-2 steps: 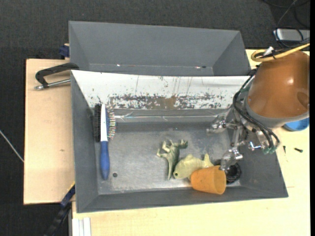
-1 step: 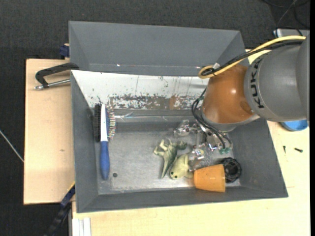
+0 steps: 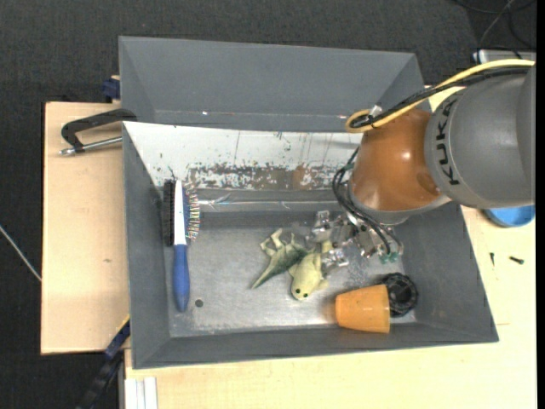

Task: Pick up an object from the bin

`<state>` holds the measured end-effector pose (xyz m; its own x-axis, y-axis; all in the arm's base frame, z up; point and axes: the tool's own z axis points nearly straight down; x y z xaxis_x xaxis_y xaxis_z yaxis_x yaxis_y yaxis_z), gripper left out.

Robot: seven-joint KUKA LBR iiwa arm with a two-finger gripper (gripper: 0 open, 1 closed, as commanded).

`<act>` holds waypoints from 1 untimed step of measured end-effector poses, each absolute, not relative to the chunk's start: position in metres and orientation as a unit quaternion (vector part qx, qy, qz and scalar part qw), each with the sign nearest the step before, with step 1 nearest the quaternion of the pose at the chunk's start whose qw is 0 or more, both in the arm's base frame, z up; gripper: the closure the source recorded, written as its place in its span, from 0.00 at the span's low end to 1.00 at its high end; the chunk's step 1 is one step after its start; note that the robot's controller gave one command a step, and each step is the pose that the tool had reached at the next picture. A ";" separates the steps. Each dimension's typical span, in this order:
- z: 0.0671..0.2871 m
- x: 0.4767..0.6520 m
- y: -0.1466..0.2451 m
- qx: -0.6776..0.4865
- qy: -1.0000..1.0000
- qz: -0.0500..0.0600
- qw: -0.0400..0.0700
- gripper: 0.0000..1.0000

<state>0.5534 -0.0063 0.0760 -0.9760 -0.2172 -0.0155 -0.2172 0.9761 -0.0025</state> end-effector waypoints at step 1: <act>0.207 0.557 0.004 -0.183 0.983 -0.001 0.007 1.00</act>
Offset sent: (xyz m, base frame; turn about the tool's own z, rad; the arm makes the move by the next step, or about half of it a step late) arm 0.0001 0.0089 0.1250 -0.1486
